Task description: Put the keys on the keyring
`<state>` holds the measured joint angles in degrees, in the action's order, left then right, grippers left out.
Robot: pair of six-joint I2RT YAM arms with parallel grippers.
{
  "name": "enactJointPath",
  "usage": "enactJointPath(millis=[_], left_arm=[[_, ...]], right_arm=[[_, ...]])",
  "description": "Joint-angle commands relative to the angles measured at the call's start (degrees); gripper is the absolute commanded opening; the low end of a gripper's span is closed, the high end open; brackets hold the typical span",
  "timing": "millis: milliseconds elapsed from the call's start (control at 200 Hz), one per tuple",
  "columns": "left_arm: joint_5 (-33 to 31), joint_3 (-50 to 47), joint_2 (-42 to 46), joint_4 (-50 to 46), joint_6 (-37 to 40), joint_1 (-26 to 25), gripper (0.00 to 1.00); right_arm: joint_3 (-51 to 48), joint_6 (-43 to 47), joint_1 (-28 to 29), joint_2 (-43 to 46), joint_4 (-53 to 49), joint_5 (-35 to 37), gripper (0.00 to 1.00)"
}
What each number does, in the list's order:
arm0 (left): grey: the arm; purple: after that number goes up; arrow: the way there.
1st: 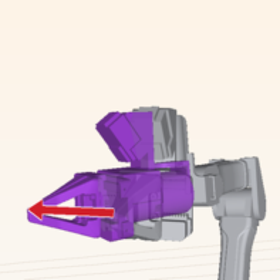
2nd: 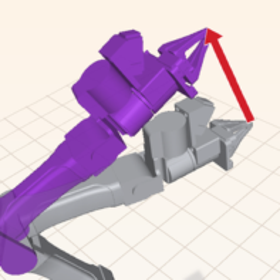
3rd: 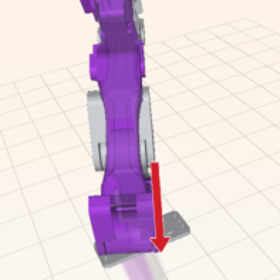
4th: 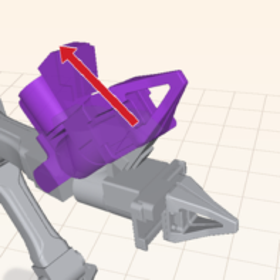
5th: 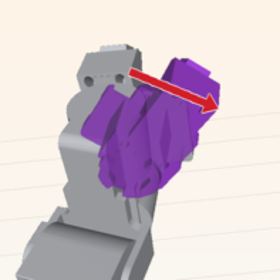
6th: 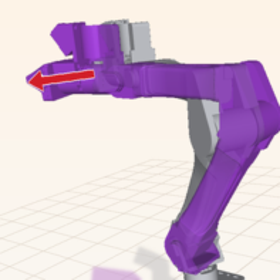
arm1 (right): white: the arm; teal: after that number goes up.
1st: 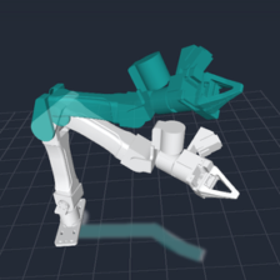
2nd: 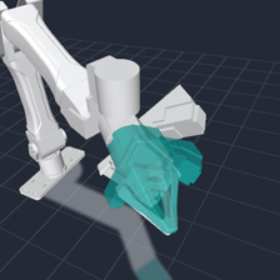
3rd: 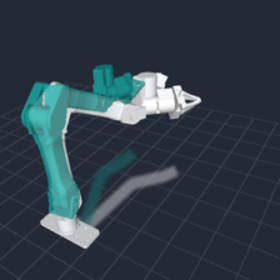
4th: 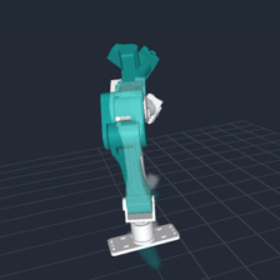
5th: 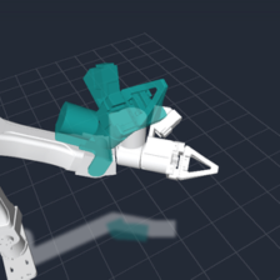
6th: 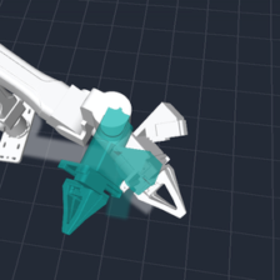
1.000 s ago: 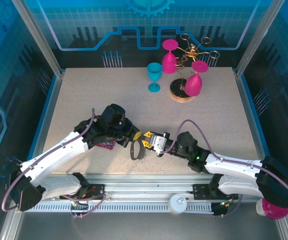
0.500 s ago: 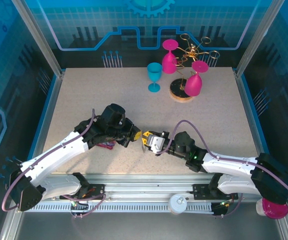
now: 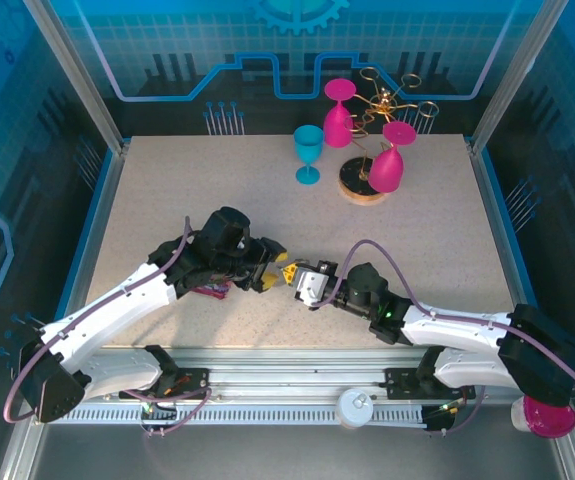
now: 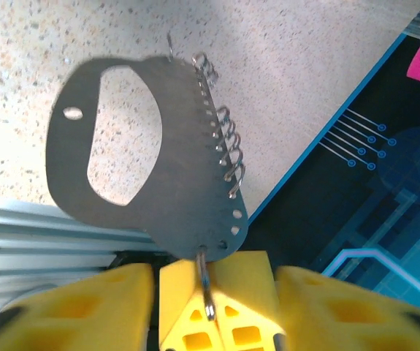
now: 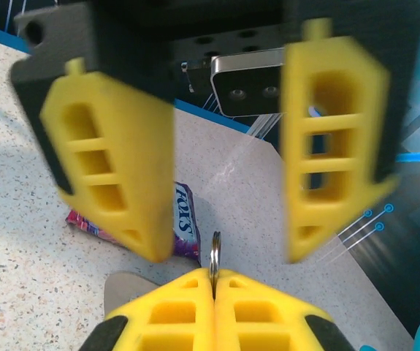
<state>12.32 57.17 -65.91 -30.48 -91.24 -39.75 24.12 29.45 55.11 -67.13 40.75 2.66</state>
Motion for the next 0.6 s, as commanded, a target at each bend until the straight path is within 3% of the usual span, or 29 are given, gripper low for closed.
enactJointPath(millis=[0,75,200,310,440,595], left_arm=[[-6.4,0.6,2.6,0.8,9.9,1.0,0.83],[-15.0,1.8,4.9,-0.4,20.7,1.2,0.90],[-27.8,1.5,8.7,2.4,42.9,1.2,0.92],[-29.7,-2.7,11.8,12.7,65.3,1.2,0.90],[-21.0,-8.7,13.9,23.7,87.2,1.2,0.88],[-0.8,-10.4,13.5,23.0,107.6,1.1,0.88]], right_arm=[[0.6,-4.6,0.3,2.8,1.6,0.5,0.00],[0.7,-9.7,-1.3,5.9,-2.7,-1.8,0.00],[3.8,-19.0,-5.5,11.3,-16.9,-7.7,0.00],[8.4,-25.6,-9.6,14.6,-30.7,-13.9,0.00],[13.3,-29.1,-13.4,15.6,-41.9,-20.1,0.00],[19.5,-24.5,-15.4,15.0,-52.7,-27.3,0.00]])
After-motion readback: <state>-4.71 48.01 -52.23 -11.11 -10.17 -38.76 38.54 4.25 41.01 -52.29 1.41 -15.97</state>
